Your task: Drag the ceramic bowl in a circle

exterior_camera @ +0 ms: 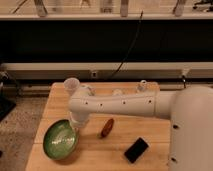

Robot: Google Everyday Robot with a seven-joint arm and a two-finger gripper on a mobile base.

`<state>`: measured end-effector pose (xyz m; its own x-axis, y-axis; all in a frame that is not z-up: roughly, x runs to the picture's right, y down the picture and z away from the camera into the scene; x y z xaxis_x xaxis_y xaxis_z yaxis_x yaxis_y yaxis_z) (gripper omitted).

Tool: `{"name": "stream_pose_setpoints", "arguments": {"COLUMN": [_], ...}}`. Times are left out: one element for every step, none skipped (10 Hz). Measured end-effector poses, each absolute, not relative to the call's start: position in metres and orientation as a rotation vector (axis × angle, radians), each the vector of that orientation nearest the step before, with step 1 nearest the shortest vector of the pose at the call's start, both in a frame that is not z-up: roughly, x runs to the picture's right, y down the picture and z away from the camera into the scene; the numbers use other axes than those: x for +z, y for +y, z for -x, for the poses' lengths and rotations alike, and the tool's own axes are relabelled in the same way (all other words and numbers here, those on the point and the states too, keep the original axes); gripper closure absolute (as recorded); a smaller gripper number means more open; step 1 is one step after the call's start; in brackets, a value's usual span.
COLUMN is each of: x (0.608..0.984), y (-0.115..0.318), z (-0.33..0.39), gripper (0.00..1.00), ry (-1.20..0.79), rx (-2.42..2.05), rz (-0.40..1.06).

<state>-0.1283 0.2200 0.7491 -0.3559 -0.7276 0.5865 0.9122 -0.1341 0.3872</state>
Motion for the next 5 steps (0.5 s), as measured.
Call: {"name": "stream_pose_setpoints", "arguments": {"x": [0.749, 0.749, 0.751, 0.753, 0.756], "y": [0.223, 0.224, 0.225, 0.223, 0.221], "z": [0.115, 0.105, 0.088, 0.072, 0.064], "gripper": [1.0, 1.0, 1.0, 1.0, 1.0], "ry": [-0.836, -0.826, -0.805, -0.779, -0.762], "rx": [-1.747, -1.74, -1.724, -1.705, -1.693], "rz": [0.325, 0.342, 0.368, 0.396, 0.41]}}
